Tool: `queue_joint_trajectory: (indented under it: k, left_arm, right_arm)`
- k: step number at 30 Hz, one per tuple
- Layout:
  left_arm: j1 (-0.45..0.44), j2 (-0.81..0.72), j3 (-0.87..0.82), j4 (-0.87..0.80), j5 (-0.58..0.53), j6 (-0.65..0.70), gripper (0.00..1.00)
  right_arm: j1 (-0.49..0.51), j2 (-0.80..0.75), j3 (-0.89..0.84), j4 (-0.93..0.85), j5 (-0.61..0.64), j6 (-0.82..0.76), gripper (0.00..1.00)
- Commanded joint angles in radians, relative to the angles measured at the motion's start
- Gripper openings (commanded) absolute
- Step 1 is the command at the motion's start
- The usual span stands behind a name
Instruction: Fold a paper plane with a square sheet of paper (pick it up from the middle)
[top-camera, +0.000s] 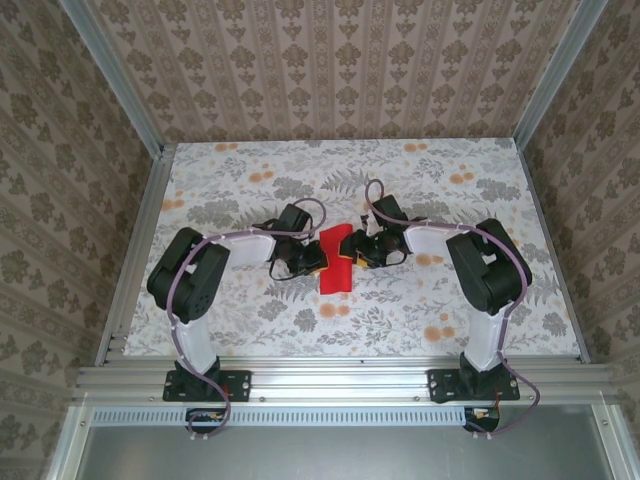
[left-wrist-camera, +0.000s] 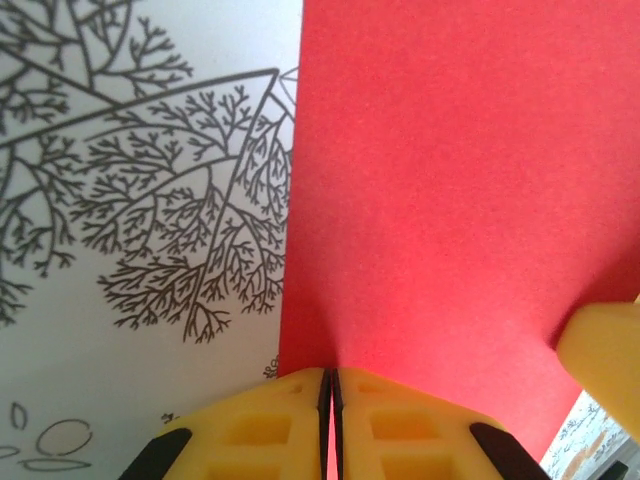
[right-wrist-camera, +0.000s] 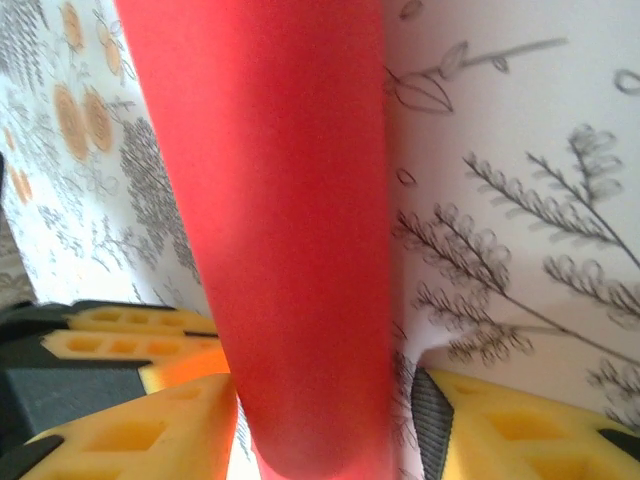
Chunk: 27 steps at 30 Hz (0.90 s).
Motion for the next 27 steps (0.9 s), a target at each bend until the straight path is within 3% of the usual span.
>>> queue_joint_trajectory:
  k: [1, 9, 27]
  left_arm:
    - [-0.01, 0.03, 0.021, -0.087, -0.031, 0.03, 0.14]
    - [-0.021, 0.046, 0.047, -0.104, -0.024, 0.039, 0.14]
    - [-0.024, 0.0, 0.094, -0.146, -0.03, 0.05, 0.17]
  right_arm:
    - [0.003, -0.054, 0.045, -0.175, 0.075, -0.073, 0.55]
    - [0.075, -0.028, 0.164, -0.344, 0.235, -0.195, 0.59]
    - [0.097, 0.083, 0.252, -0.392, 0.33, -0.243, 0.53]
